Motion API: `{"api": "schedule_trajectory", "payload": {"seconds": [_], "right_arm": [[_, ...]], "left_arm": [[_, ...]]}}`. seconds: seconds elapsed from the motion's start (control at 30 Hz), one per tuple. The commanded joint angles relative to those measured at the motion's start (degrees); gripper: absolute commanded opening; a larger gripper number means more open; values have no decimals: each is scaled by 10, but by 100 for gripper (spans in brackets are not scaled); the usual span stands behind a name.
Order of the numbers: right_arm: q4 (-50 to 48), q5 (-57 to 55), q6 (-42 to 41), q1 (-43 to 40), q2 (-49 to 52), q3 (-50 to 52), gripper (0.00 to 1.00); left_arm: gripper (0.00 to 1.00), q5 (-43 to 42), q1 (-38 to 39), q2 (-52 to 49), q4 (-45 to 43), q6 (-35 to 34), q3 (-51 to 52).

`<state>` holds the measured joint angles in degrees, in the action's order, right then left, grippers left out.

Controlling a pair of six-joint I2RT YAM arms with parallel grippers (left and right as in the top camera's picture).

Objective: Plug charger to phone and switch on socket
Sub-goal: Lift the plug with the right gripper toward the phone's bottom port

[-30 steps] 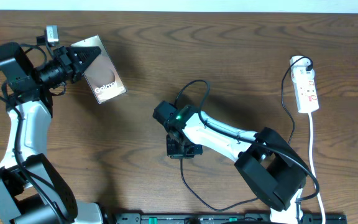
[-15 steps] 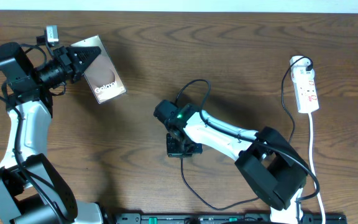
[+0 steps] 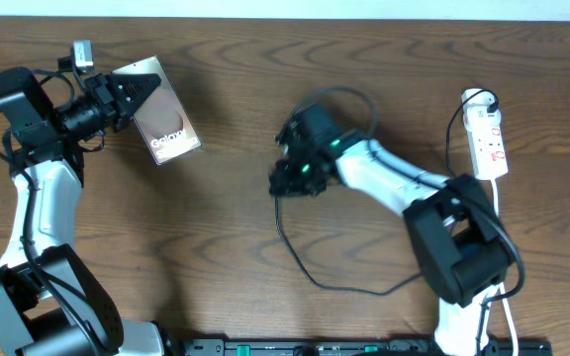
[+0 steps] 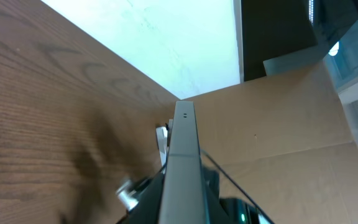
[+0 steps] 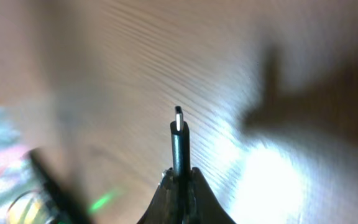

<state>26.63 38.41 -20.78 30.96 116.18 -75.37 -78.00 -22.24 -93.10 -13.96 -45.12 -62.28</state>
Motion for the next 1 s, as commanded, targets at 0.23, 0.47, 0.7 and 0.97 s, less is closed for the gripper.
{"api": "schedule_trajectory", "payload": {"seconds": [0.23,0.47,0.7,0.97], "right_arm": [[-167,451,196,-112,6,-5,1],[-243,507,190,-101,6,-5,1],[-262,507,122,-75,6,-5,1],[-377,506,13,-47,6,-5,1]], "left_arm": [[7,-8,-2,14,-6,3,-8],[7,7,6,14,-20,-21,-8],[8,15,34,14,-167,-120,-8],[7,35,55,14,-222,-157,-8]]}}
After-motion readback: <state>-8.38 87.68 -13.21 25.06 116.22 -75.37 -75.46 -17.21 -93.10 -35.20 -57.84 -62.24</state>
